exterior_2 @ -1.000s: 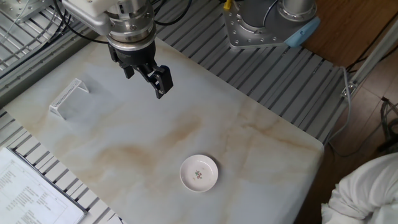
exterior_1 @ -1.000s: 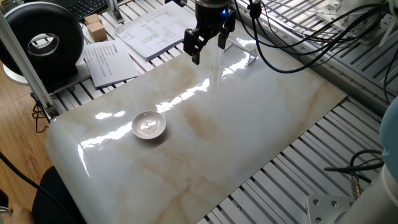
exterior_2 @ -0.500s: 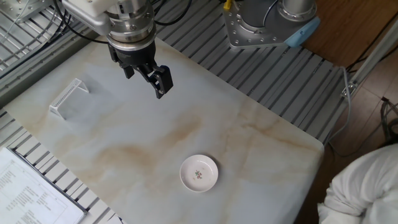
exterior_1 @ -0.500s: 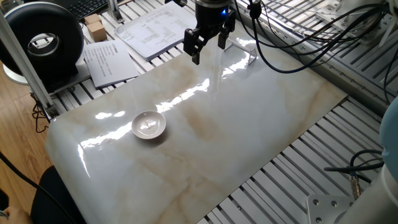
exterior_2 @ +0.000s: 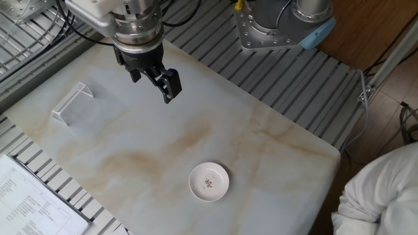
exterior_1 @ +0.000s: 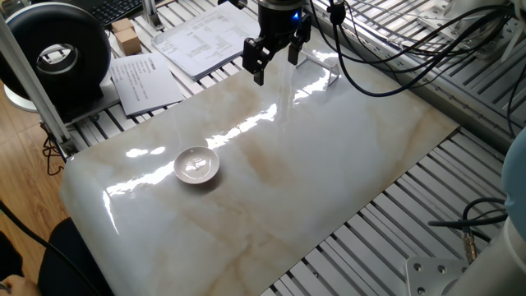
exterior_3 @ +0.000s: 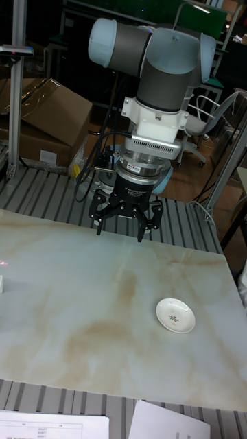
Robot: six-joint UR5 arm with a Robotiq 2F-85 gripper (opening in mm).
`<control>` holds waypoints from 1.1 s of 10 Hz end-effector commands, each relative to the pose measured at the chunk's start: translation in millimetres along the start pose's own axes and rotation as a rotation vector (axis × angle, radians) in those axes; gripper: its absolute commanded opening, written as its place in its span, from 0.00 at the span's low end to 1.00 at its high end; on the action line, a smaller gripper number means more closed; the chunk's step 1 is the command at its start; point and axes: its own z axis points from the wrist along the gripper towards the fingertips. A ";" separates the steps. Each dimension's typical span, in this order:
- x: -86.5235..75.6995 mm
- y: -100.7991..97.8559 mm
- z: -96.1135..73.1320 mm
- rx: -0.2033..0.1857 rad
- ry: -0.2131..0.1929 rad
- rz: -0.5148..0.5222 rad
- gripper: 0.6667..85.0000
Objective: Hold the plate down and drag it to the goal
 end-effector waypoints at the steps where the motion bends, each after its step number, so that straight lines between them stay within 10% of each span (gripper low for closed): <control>1: 25.2 -6.1 -1.3 0.027 0.098 -0.125 0.01; 11: 24.6 -8.6 -2.6 0.047 0.099 -0.144 0.01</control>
